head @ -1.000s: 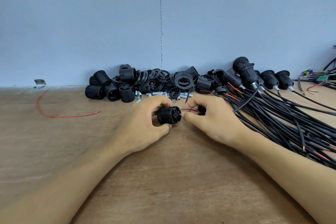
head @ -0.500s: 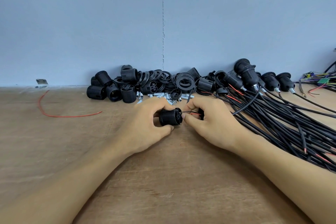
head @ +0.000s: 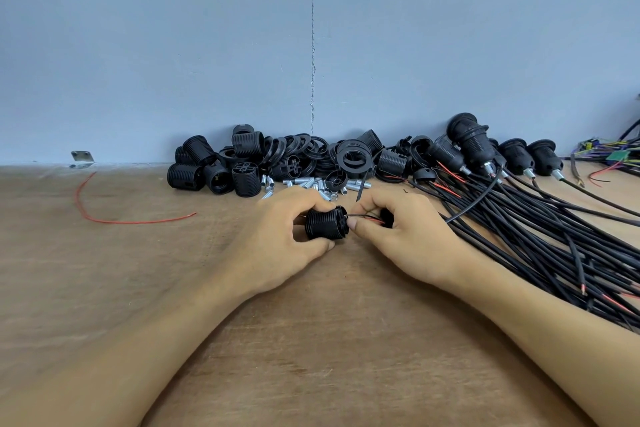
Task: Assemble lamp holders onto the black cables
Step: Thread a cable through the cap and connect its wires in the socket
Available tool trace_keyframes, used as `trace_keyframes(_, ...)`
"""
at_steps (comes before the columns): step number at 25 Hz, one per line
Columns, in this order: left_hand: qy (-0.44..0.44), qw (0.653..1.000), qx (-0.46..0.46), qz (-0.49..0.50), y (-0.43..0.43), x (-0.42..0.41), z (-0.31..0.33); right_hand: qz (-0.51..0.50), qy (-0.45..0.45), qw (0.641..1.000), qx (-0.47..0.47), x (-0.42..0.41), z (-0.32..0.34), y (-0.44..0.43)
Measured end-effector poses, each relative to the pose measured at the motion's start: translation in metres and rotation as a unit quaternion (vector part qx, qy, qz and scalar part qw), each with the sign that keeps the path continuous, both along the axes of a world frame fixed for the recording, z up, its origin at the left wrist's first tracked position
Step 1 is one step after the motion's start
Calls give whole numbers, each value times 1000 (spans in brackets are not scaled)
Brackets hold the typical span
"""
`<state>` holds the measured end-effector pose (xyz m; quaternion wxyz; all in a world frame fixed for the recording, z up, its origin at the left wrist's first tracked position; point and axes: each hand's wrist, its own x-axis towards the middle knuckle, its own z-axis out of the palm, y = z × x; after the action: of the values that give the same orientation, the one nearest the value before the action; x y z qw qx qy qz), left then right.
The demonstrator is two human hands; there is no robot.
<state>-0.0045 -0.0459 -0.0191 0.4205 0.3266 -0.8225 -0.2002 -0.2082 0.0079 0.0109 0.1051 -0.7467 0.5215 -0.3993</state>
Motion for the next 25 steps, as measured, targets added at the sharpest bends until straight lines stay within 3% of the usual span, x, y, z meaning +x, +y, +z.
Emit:
trace_keyframes(16,9,1000,16,-10,-3,0,-3,3,42,998,-45,-2,-2,0)
trace_keyframes(25,2,999,40,-23,0,-1,-1,-4,16,1000,5,-5,-4,-2)
